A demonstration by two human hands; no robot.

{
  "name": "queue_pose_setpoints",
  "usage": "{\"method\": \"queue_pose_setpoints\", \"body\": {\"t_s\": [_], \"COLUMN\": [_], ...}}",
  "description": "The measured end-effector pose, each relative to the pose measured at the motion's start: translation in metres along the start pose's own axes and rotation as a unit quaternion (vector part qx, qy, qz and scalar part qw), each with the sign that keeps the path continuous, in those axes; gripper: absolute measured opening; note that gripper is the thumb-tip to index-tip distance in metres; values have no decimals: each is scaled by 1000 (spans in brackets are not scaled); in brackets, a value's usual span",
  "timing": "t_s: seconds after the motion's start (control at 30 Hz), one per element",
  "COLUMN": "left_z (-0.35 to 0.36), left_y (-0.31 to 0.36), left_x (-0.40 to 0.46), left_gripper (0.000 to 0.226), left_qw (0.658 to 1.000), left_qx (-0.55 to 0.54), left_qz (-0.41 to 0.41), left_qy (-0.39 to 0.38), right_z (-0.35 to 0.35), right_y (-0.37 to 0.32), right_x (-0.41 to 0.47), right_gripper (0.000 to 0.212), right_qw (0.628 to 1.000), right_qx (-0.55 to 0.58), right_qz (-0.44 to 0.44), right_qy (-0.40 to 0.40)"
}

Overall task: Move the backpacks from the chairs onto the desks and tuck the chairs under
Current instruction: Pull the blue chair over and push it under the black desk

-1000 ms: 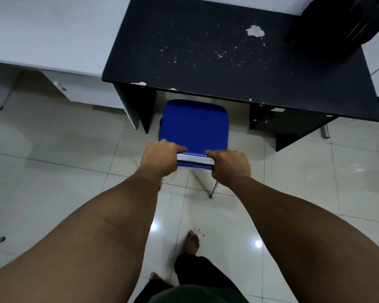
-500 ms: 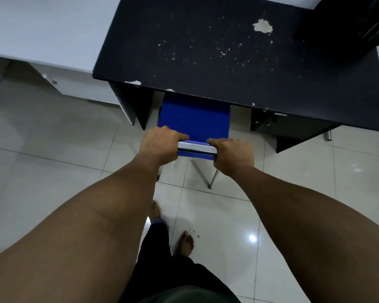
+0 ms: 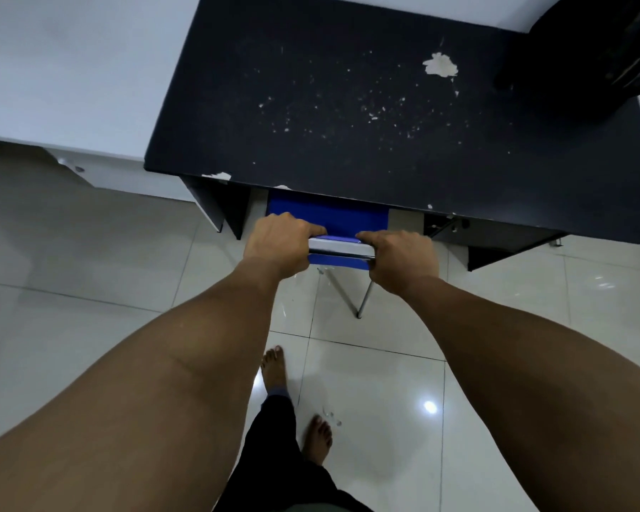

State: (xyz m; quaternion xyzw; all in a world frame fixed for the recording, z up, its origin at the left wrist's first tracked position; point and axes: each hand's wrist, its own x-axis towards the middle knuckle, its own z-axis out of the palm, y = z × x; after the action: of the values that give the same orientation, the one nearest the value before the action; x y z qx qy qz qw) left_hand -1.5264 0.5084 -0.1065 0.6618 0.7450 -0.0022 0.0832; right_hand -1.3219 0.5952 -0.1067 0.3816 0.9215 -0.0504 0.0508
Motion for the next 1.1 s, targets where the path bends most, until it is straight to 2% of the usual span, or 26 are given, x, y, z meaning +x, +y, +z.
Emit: {"method": "queue_pose_setpoints", "body": {"t_s": [0.23,0.57,0.83,1.1], "left_z": [-6,-8,-9,-6], "left_y": [-11,-49,-46,-37], "left_x": [30,49,40,45], "left_gripper": [46,51,41,34], "left_qw": [1000,999,1000,999], "left_qx": [5,26,18,21], "left_qz": [-1,22,20,19], "left_qy": [-10,-16,12,40], "right_z": [0,1,-15,-25], "right_y": [12,-8,-16,-4], "right_x": [28,53,55,62], "right_gripper": [43,43,40,47], "right_qw": [1000,999,999,998], "right_qx": [-3,20,-18,-35], "right_qz": [-13,-2,-22,-17], "right_qy": [29,35,-42,-58]}}
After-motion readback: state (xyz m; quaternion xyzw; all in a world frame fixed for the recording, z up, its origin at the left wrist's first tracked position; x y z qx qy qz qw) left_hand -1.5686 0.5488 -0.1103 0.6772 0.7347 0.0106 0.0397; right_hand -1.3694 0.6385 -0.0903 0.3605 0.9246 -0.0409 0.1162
